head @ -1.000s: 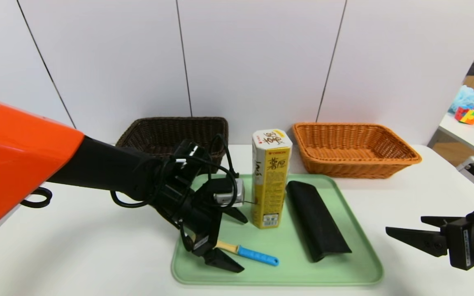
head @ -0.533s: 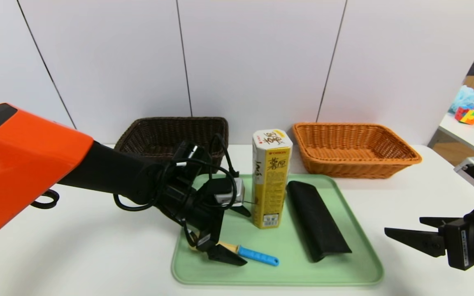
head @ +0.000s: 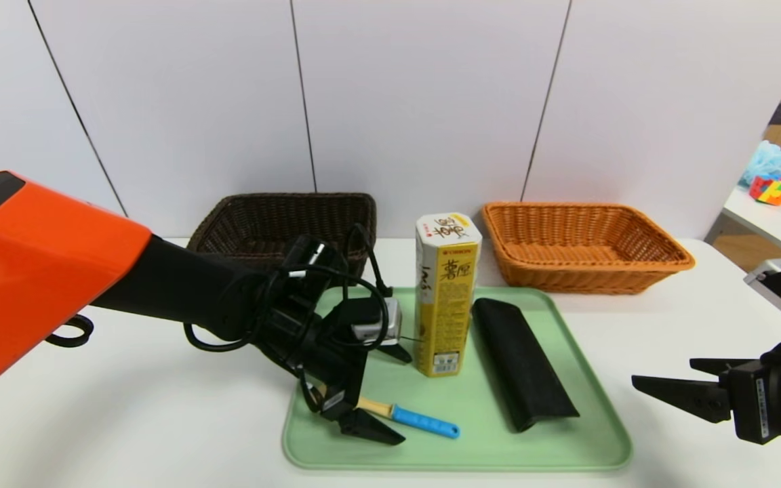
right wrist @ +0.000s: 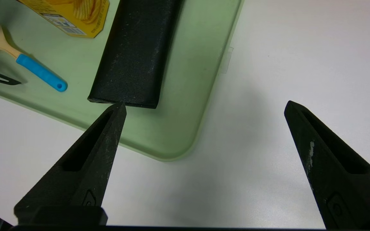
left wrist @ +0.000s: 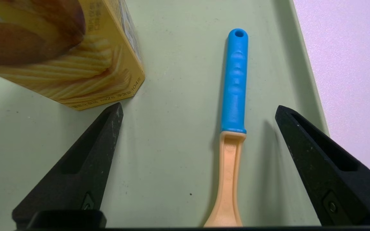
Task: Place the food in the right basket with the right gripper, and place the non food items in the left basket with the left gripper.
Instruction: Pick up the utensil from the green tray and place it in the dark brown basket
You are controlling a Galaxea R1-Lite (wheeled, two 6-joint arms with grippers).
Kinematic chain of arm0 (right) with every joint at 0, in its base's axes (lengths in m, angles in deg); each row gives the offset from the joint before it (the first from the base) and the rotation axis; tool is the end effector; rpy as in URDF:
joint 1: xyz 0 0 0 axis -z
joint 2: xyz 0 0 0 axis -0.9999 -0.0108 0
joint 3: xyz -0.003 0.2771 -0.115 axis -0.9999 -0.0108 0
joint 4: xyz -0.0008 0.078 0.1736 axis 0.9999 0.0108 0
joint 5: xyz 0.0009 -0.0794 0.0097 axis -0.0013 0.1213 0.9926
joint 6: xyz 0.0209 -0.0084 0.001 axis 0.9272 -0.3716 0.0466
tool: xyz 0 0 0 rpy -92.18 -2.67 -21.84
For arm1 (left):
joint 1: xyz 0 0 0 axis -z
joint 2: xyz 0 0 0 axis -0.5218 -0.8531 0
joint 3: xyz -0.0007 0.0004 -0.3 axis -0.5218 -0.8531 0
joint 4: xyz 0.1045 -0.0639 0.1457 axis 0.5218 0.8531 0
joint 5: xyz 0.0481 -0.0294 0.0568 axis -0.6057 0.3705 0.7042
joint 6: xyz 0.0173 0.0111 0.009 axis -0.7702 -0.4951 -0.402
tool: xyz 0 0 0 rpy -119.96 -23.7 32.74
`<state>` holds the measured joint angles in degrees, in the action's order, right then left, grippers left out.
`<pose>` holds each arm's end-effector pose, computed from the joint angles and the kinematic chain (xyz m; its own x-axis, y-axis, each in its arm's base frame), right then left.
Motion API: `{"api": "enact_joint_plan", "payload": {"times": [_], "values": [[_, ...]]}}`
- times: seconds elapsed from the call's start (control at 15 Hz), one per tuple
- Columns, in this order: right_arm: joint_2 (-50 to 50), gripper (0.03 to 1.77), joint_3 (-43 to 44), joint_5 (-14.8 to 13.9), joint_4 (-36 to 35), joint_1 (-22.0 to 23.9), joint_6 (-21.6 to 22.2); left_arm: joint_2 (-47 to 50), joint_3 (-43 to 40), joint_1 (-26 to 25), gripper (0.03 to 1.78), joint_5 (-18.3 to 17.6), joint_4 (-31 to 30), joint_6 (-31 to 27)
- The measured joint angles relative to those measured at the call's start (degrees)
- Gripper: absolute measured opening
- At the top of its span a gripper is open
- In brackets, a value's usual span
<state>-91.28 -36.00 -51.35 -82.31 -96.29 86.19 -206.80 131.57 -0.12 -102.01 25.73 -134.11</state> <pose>0.1548 0.0251 0.1739 0.7185 0.3654 -0.5917 -0.3270 0.9284 0.1763 0.3006 -0.2020 0.1072 -0.0460 -0.8212 -0.5687 0.9868 -0.1257 0.1017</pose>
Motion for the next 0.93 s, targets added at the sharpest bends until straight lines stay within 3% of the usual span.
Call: {"api": "enact_joint_plan", "payload": {"times": [0.93], "values": [[0.1, 1.70, -0.1, 0.0, 0.0, 0.0, -0.1, 0.1, -1.5, 0.1, 1.69, 0.4, 0.1, 0.0]]}}
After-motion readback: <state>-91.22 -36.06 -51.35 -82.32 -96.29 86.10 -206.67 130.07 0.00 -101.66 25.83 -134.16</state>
